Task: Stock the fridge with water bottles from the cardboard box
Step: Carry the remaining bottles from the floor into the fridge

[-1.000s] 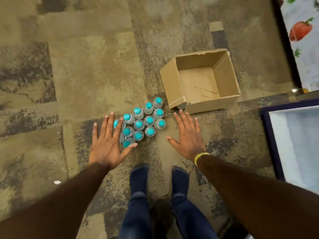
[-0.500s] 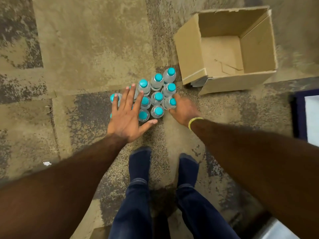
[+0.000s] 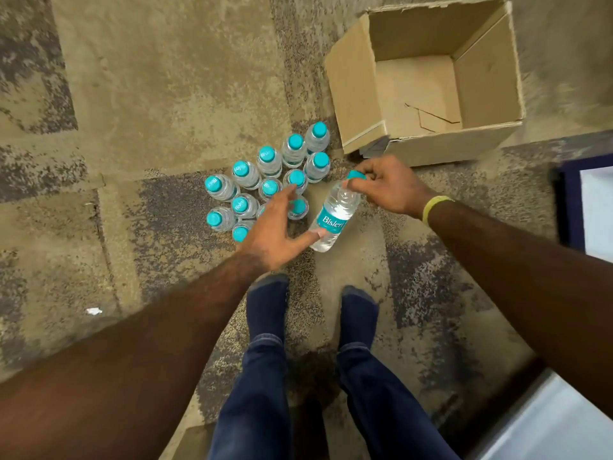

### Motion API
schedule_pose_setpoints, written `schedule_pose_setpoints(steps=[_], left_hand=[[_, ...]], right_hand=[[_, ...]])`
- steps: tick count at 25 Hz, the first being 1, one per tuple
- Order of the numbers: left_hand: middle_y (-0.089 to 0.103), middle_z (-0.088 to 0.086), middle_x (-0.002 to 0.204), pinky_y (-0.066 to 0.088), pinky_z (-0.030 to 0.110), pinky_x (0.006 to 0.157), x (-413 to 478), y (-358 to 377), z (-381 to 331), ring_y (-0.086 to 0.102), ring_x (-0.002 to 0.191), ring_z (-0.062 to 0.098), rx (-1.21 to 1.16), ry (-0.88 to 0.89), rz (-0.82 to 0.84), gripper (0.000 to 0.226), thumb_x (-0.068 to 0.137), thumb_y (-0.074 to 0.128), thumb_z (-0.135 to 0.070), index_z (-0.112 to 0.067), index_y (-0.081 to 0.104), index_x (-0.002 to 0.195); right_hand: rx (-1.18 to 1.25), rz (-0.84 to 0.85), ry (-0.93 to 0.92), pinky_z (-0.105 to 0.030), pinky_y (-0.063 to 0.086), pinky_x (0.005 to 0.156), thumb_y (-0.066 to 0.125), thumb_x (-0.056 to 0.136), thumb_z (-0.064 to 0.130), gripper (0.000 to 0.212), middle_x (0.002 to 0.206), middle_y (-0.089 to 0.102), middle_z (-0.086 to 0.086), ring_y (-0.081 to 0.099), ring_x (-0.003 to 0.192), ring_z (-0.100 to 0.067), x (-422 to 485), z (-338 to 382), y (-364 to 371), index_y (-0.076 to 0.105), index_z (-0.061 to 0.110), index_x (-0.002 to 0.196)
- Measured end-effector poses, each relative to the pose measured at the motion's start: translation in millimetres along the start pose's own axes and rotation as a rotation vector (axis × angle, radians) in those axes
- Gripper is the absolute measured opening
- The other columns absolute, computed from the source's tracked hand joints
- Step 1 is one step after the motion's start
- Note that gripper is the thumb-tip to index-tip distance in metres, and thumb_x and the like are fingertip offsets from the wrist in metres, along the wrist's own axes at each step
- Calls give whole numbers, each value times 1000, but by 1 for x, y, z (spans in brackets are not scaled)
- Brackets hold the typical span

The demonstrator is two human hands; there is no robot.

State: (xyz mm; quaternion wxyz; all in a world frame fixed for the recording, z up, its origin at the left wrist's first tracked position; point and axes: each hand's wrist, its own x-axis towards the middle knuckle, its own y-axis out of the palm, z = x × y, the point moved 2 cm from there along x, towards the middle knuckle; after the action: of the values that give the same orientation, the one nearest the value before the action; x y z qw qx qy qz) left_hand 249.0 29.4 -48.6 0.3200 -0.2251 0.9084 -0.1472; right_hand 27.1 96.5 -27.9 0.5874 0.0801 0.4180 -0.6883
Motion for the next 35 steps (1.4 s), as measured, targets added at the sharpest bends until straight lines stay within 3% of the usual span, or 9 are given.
schedule_pose_setpoints(steps=[2,5,9,13,18,25,28,32,35], left_hand=[[50,-5,139,46,36,104,-4,13,-6,53,122,7,-174,-98,105,111,60,78,-66,-24,26,149],[66,-5,117,52,39,97,-6,23,-5,65,103,8,-295,-158,125,78,67,87,-38,-21,47,131],[71,0,104,55,43,91,-15,10,17,70,93,14,-358,-227,12,57,73,84,-19,-17,53,121],[70,-3,103,56,24,82,-26,-21,36,69,85,1,-328,-264,-175,55,76,82,-15,-16,52,122],[67,-11,97,51,10,68,-28,-37,48,66,77,-9,-352,-268,-265,51,79,78,-6,-14,50,121],[68,-12,96,54,15,73,-28,-43,20,66,79,-8,-314,-241,-239,52,76,81,-11,-17,53,120],[67,-14,96,50,9,70,-26,-38,-24,64,77,-11,-296,-196,-153,50,76,80,-8,-19,53,117],[69,-9,97,52,13,73,-21,-18,-97,66,77,-7,-235,-118,15,52,75,80,-3,-18,54,117],[70,-8,100,55,22,79,-15,8,-164,67,84,-1,-172,-40,145,54,72,83,-9,-23,55,116]], right_hand=[[129,66,18,-22,36,43,65,92,25,18,56,53,-3,45,40,-6,-5,7,-4,66,9,83],[374,171,50,-24,33,44,63,94,24,27,56,46,-3,43,44,-12,1,10,5,56,12,70],[591,79,204,-28,38,48,52,99,38,34,67,56,-5,54,54,-16,12,-2,41,62,7,92],[-67,-98,94,-26,44,79,64,89,21,32,95,60,-2,59,91,-20,20,-25,91,62,9,118],[-372,-52,-37,-36,47,86,68,86,40,61,120,60,-9,59,107,-27,34,-15,136,43,23,140],[-201,-151,1,-37,52,82,68,88,30,31,103,66,-9,63,94,-27,14,-20,111,59,13,113],[75,-233,91,-37,55,78,69,88,30,30,97,68,-7,64,88,-21,-32,-32,60,63,10,109],[305,-359,183,-15,49,62,69,89,35,24,84,66,0,60,73,-7,-105,-40,-25,64,16,102],[363,-471,235,-24,43,53,69,87,40,27,68,60,-7,50,57,-9,-164,-47,-93,65,14,89]])
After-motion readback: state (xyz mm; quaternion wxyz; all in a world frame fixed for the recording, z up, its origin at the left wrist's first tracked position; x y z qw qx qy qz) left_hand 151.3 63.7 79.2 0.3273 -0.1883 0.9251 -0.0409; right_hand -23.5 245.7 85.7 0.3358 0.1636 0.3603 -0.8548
